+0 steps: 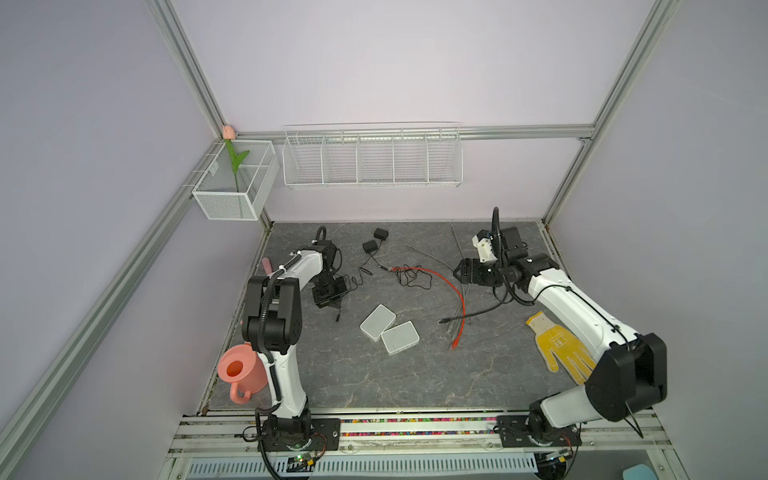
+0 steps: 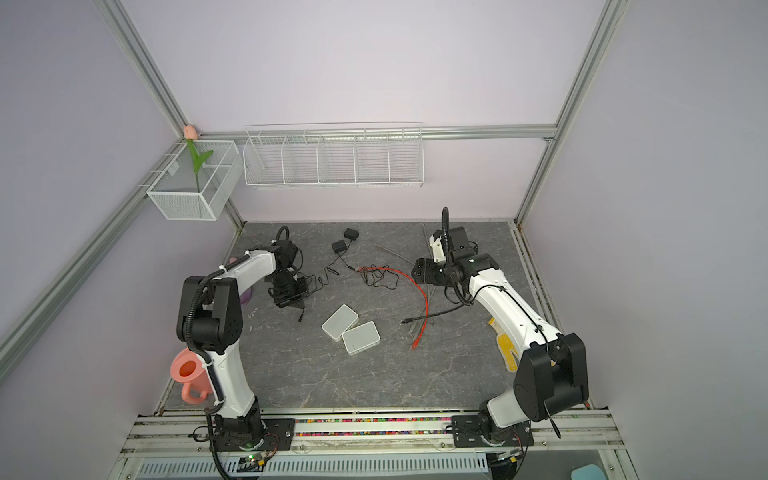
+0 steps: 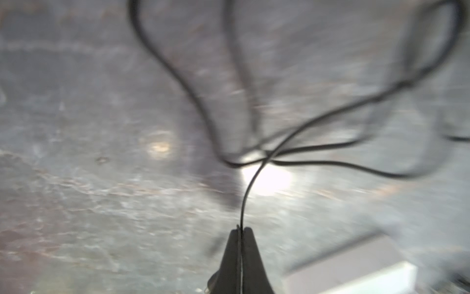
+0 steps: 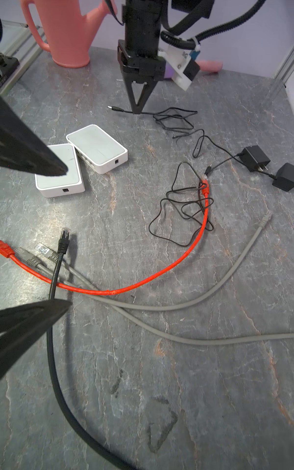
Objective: Insert the plug into the switch port
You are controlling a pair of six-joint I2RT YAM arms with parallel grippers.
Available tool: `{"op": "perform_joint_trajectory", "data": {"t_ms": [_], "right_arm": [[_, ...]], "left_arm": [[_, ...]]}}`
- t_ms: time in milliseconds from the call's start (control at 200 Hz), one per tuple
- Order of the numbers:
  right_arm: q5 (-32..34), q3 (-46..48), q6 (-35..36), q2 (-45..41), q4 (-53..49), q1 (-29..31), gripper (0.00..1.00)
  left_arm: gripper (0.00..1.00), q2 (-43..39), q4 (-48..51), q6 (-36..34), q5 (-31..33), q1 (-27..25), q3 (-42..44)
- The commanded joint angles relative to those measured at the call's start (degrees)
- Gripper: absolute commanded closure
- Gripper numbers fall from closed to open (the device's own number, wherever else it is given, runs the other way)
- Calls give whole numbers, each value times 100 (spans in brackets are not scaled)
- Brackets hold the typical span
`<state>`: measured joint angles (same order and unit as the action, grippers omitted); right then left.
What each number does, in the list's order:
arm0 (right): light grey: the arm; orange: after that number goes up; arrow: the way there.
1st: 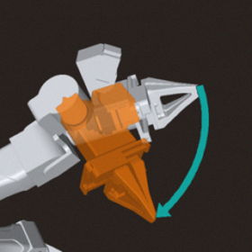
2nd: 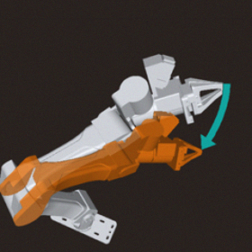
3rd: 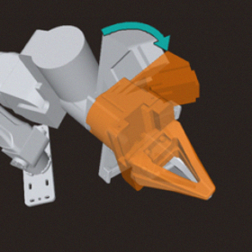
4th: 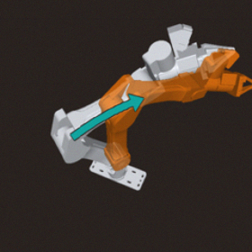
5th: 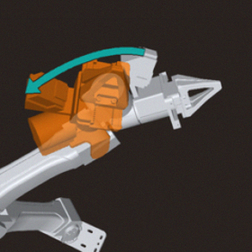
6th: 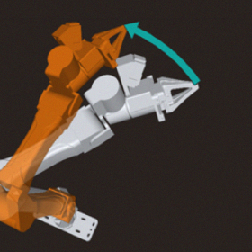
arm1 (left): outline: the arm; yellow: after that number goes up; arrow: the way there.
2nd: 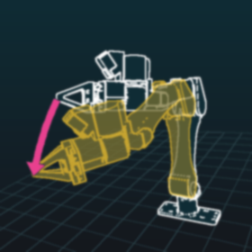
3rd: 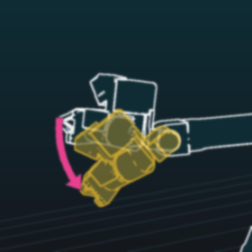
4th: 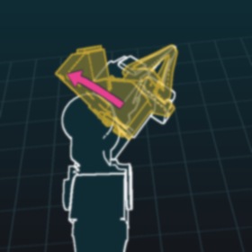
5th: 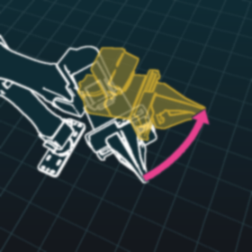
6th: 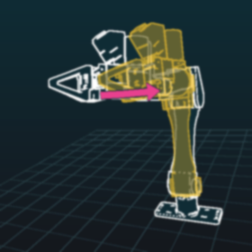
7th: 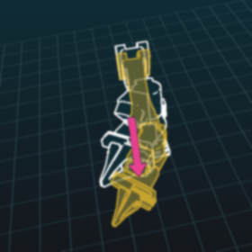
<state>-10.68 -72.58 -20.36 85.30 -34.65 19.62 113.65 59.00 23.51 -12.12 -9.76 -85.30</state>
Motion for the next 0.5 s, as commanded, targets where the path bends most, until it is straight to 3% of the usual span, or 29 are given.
{"op": "perform_joint_trajectory", "data": {"t_ms": [0,245,410,495], "right_arm": [[-687,-202,99,89,256,25,19],[-2587,-508,-174,769,817,184,16],[-3193,-1081,-91,1460,742,683,18],[-3449,-1522,-45,1920,643,975,24]], "left_arm": [[100,-306,369,5,-851,-17,-622],[100,-615,-115,356,-2082,-112,-752],[100,-709,-284,517,-2270,-319,-761],[100,-787,-439,640,-2369,-384,-712]]}}
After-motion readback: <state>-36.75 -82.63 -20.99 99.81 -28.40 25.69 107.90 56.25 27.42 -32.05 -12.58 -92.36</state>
